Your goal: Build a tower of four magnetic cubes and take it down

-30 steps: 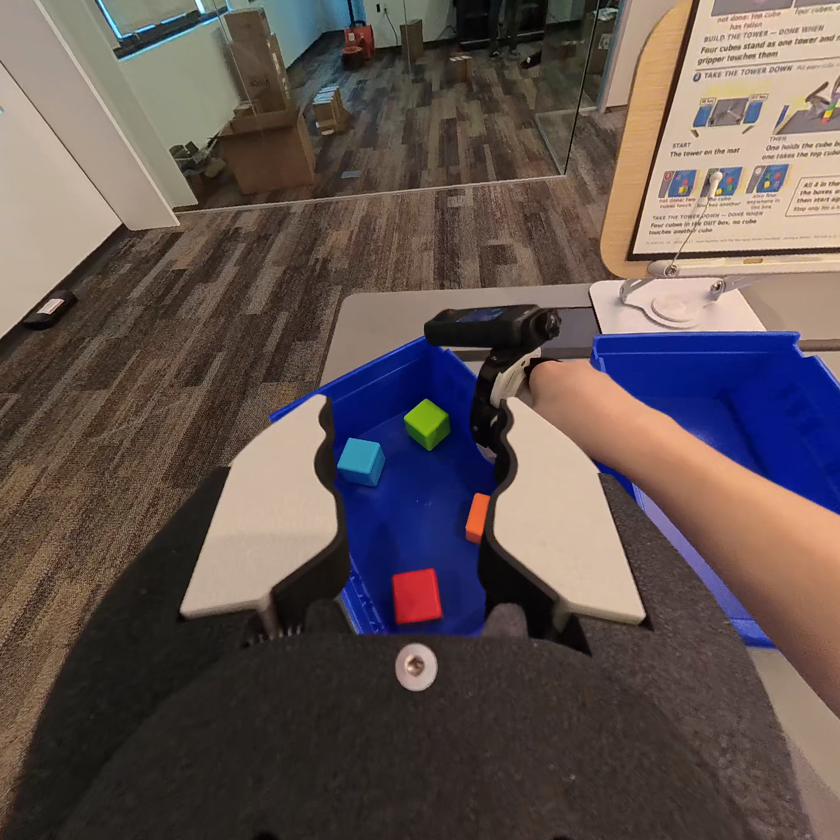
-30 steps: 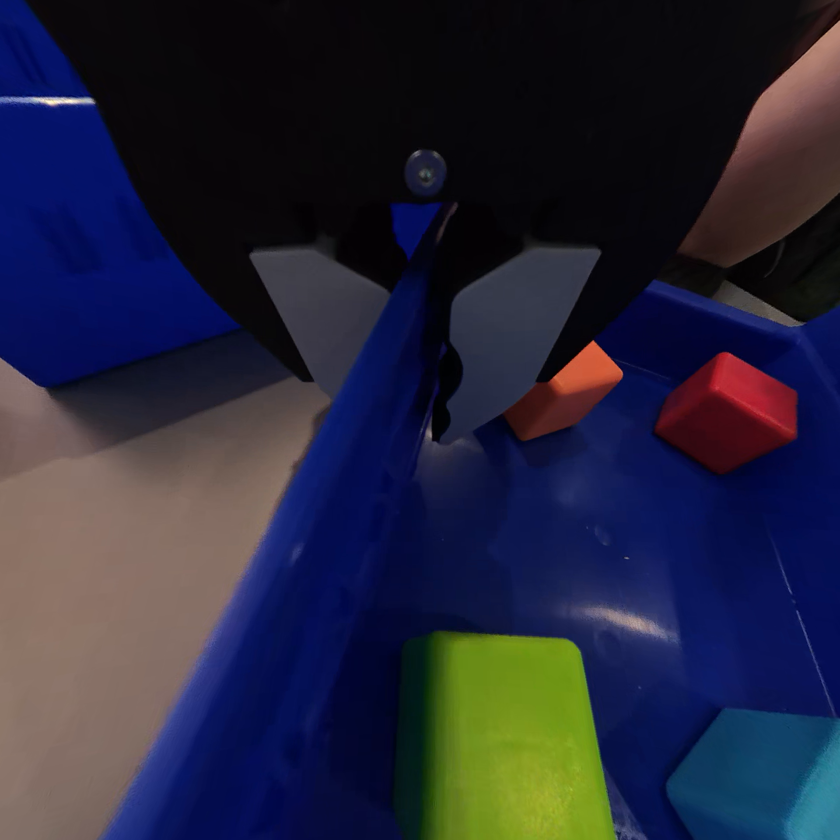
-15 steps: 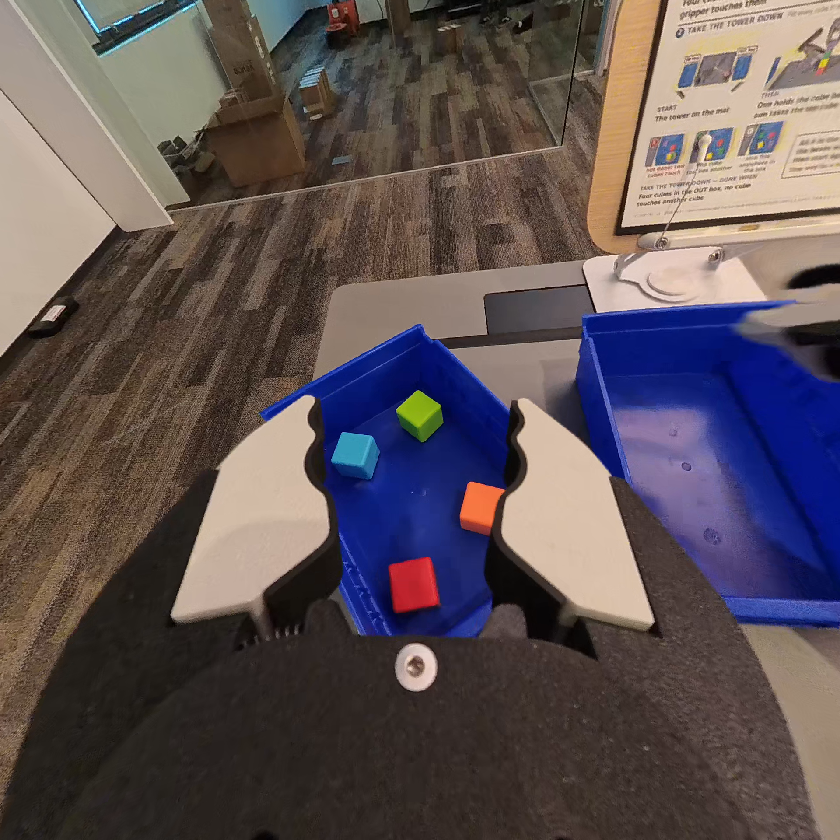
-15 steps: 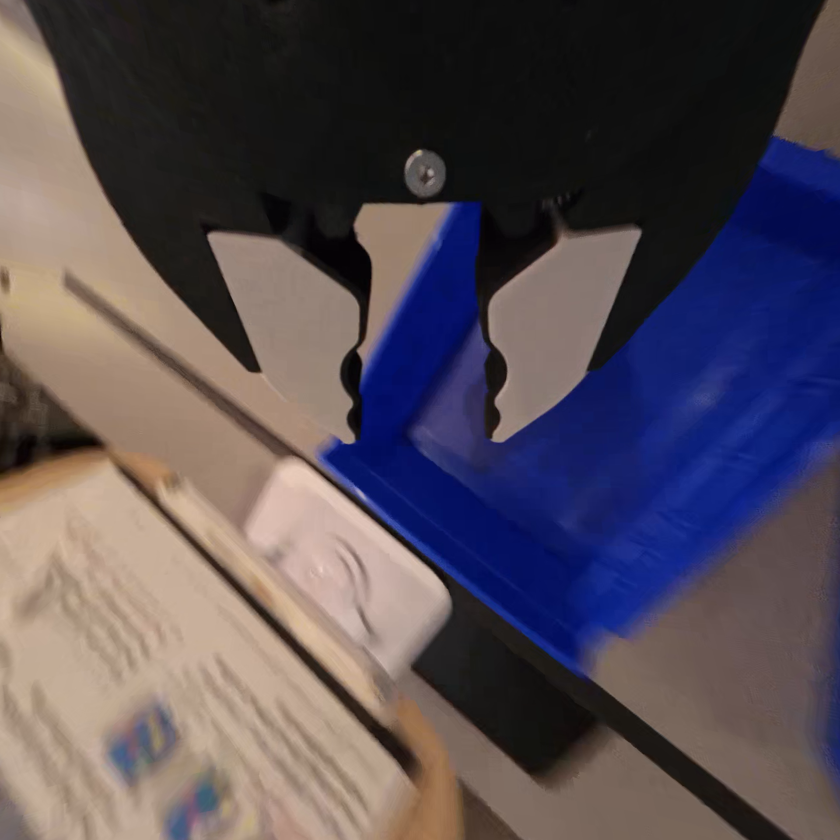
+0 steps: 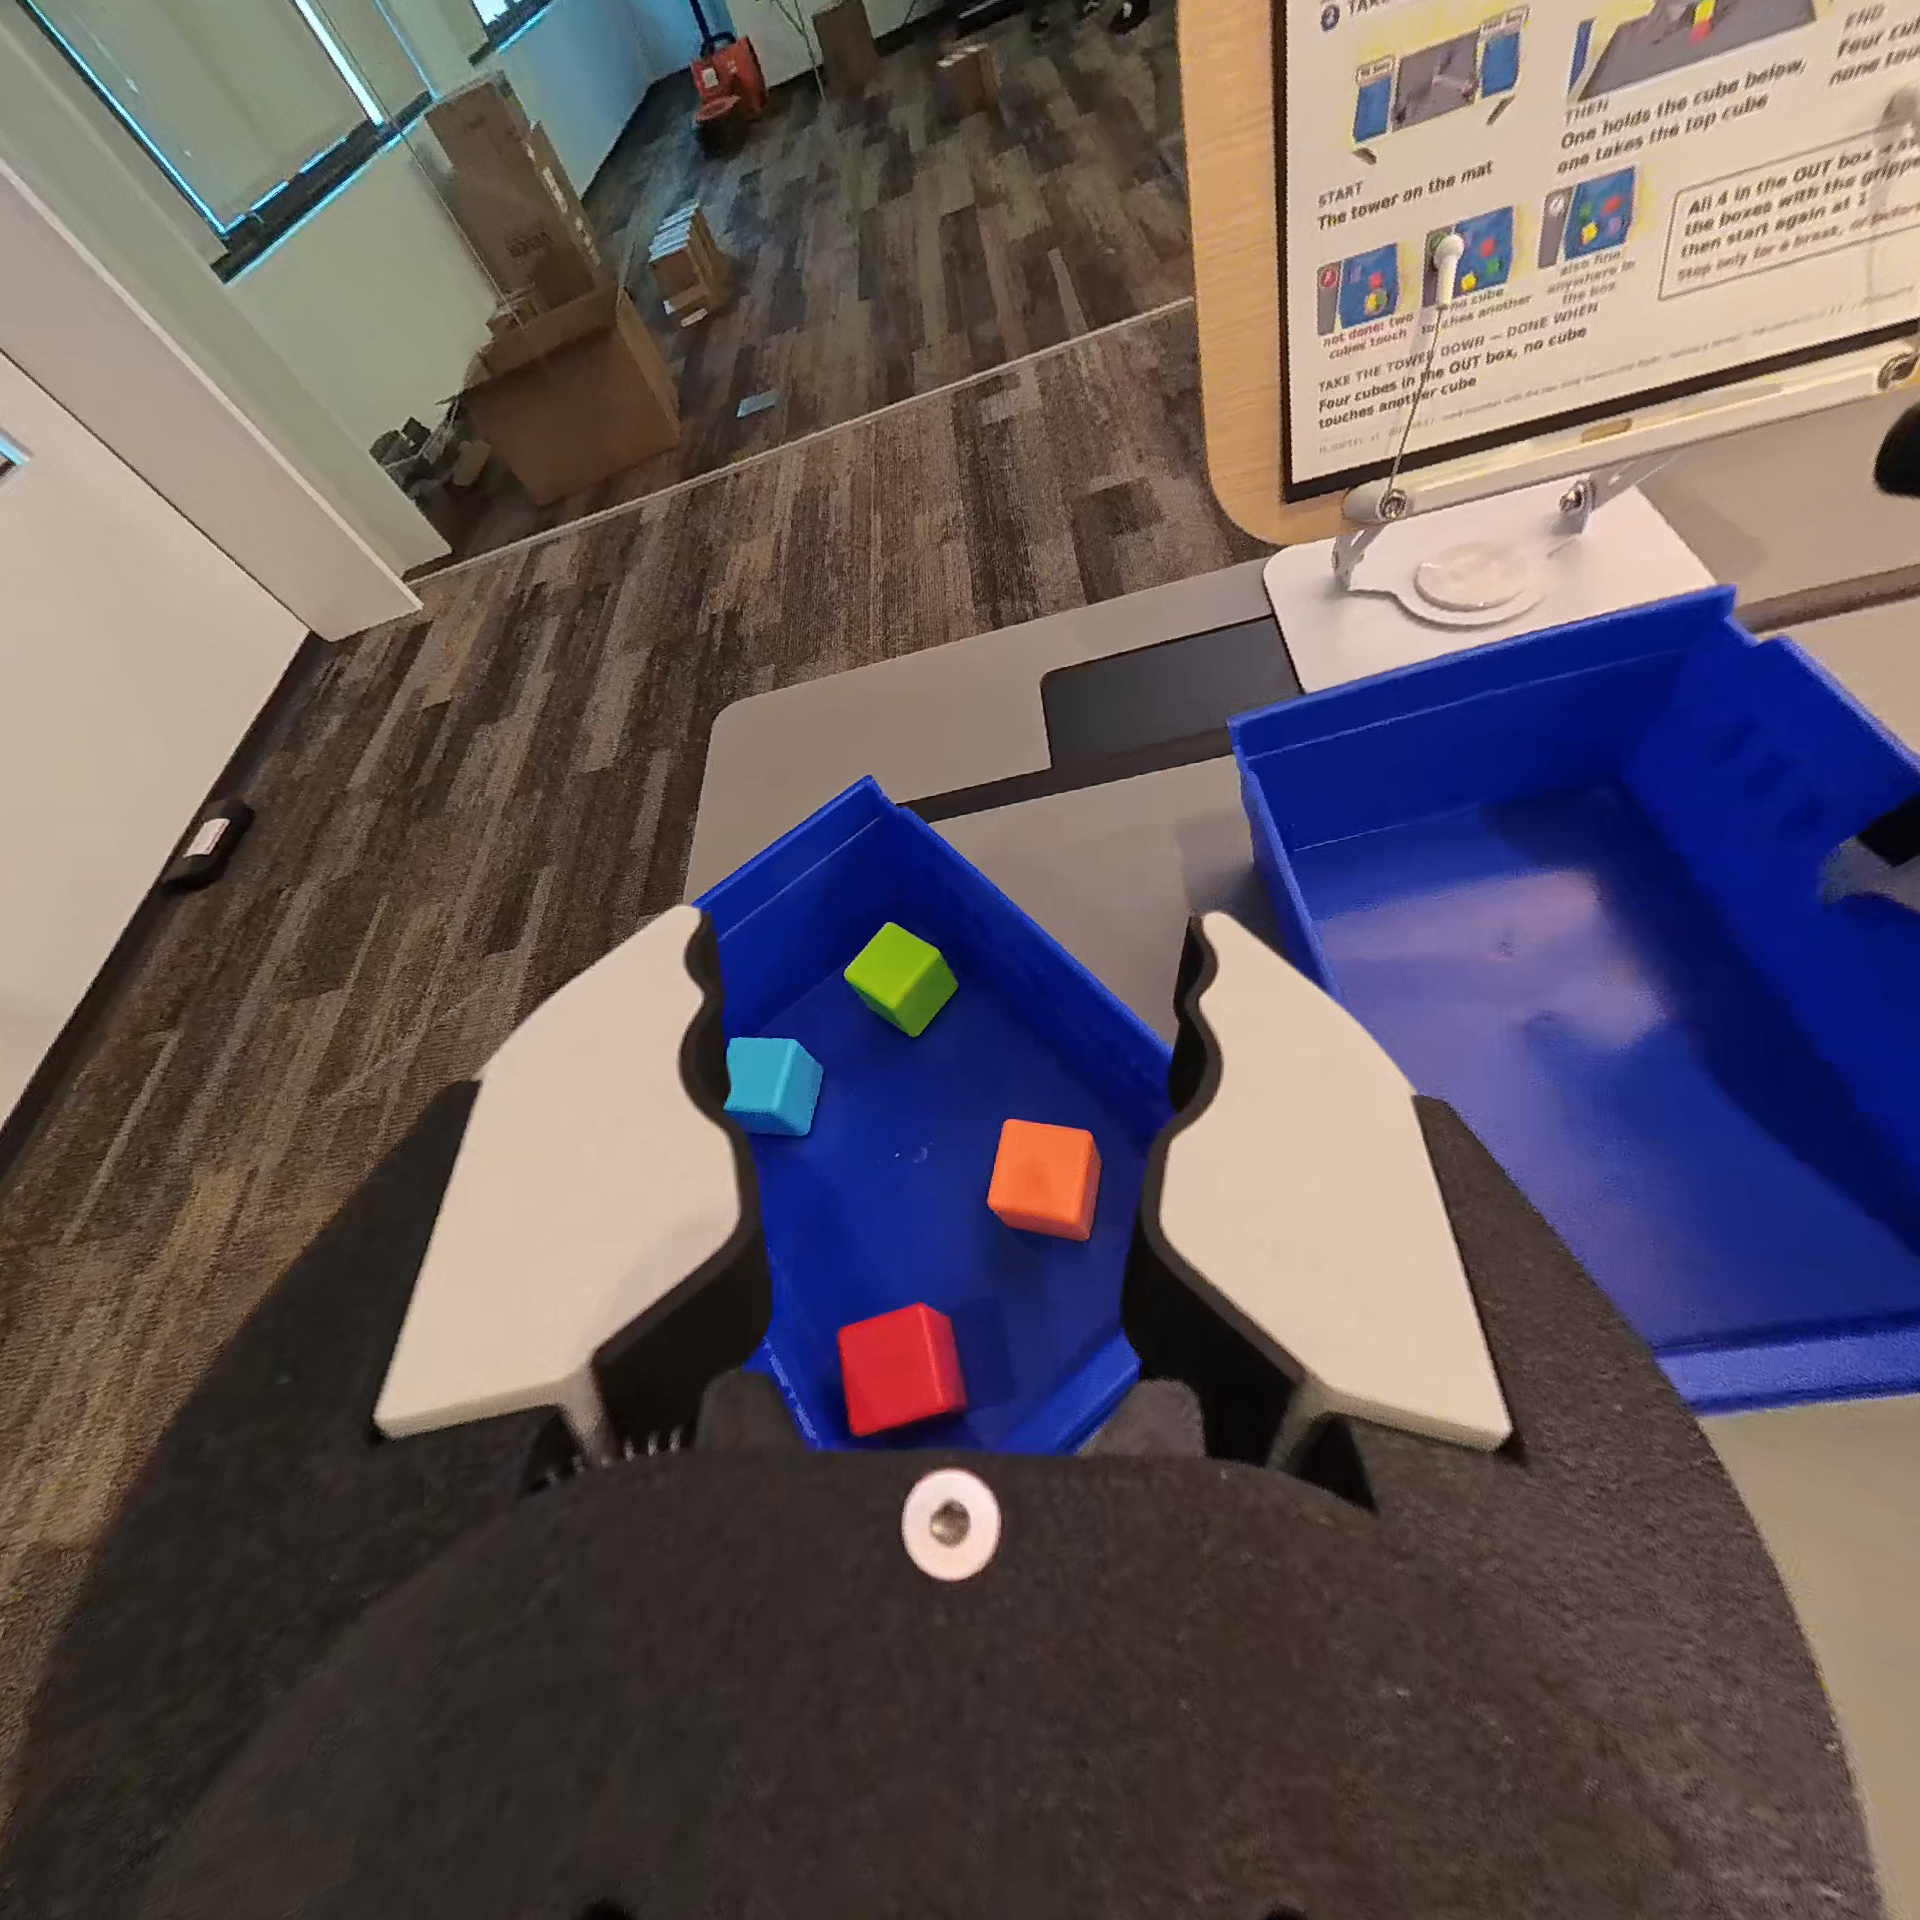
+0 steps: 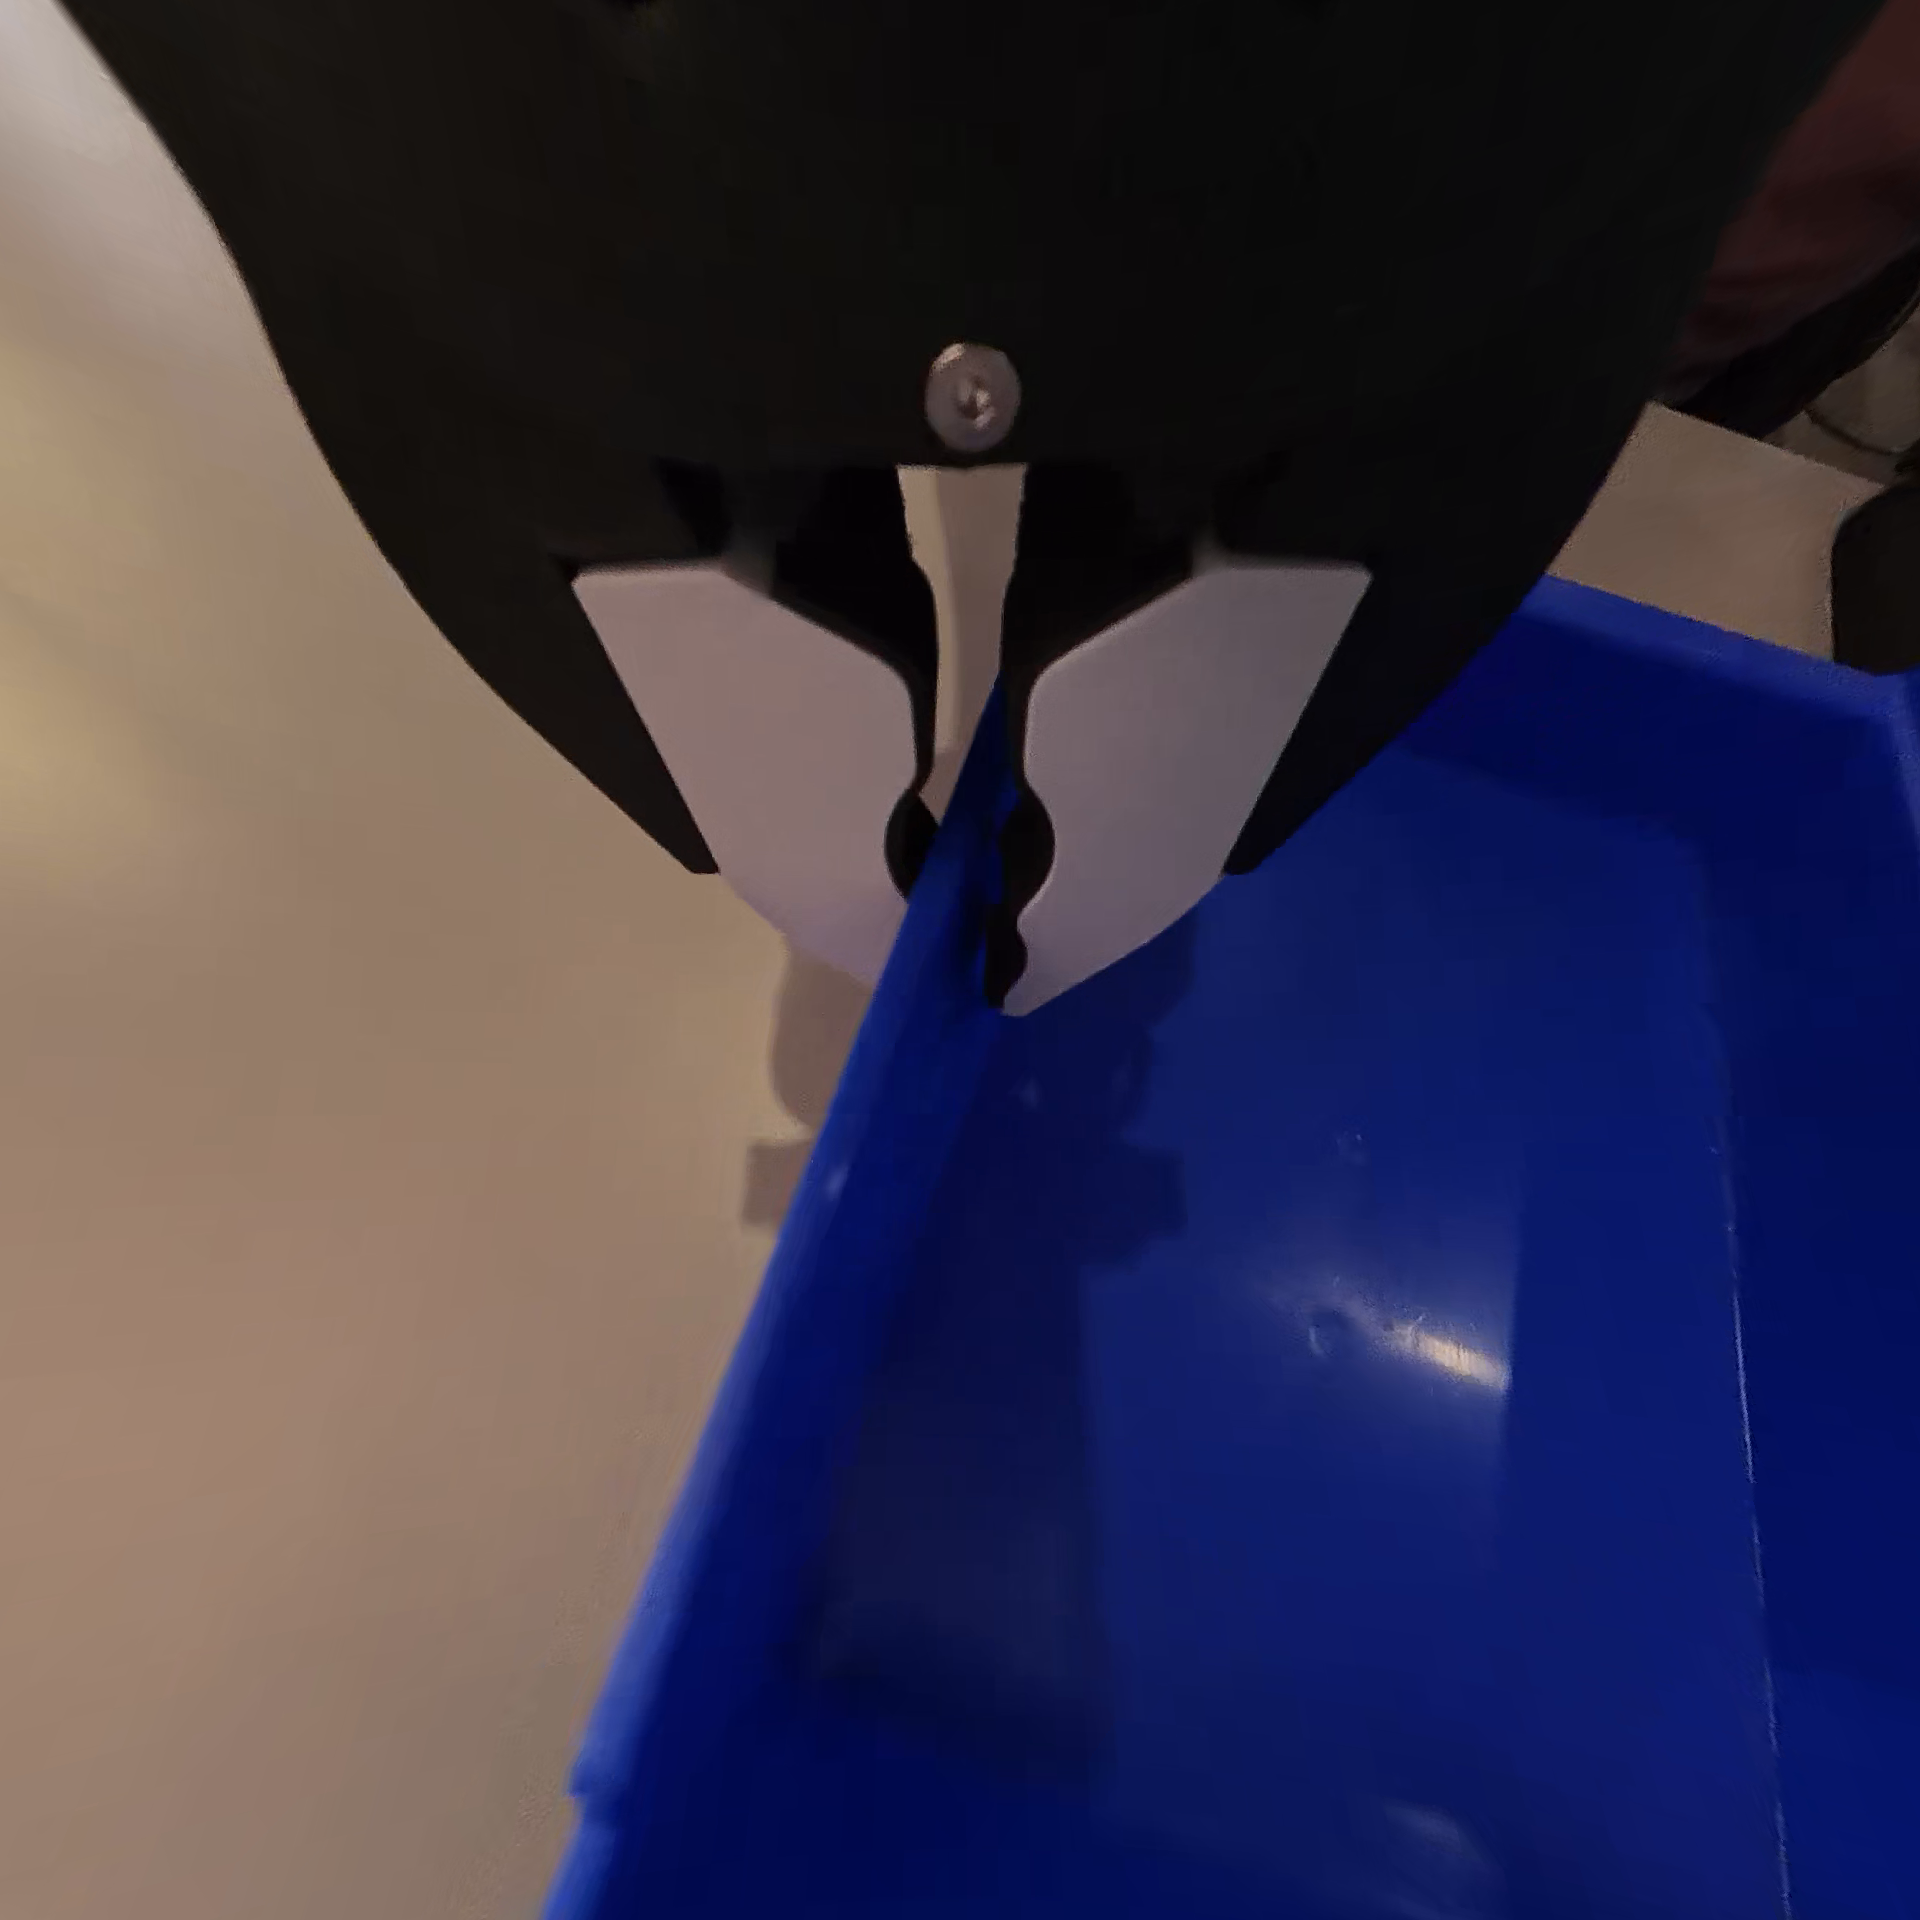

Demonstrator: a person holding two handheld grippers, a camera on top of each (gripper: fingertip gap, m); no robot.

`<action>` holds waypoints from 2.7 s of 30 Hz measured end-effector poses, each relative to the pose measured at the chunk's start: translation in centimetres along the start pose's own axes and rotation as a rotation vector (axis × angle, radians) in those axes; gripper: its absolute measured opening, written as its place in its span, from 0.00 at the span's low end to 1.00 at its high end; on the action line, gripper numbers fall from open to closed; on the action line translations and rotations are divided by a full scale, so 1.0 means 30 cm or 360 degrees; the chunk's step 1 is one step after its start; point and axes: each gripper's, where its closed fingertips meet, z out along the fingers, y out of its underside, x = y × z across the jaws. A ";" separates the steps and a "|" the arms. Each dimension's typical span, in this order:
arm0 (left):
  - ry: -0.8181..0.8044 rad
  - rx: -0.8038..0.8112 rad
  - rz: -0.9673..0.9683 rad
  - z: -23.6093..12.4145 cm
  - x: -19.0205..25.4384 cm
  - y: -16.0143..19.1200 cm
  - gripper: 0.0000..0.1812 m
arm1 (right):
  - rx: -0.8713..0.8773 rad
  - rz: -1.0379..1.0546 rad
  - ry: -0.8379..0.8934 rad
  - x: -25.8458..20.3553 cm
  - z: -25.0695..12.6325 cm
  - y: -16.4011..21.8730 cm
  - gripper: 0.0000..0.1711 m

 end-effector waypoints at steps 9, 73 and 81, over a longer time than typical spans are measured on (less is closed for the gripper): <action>-0.0043 -0.0043 -0.0012 0.028 -0.006 0.013 0.46 | 0.0006 0.0079 -0.0086 0.255 -0.040 0.077 0.03; 0.0095 -0.1225 0.0169 0.498 -0.295 0.721 0.17 | 0.0665 0.0374 0.0313 0.991 -0.379 0.298 0.21; 0.0141 -0.1051 0.0377 0.578 -0.237 0.663 0.19 | 0.0577 0.0323 0.0310 0.975 -0.335 0.297 0.21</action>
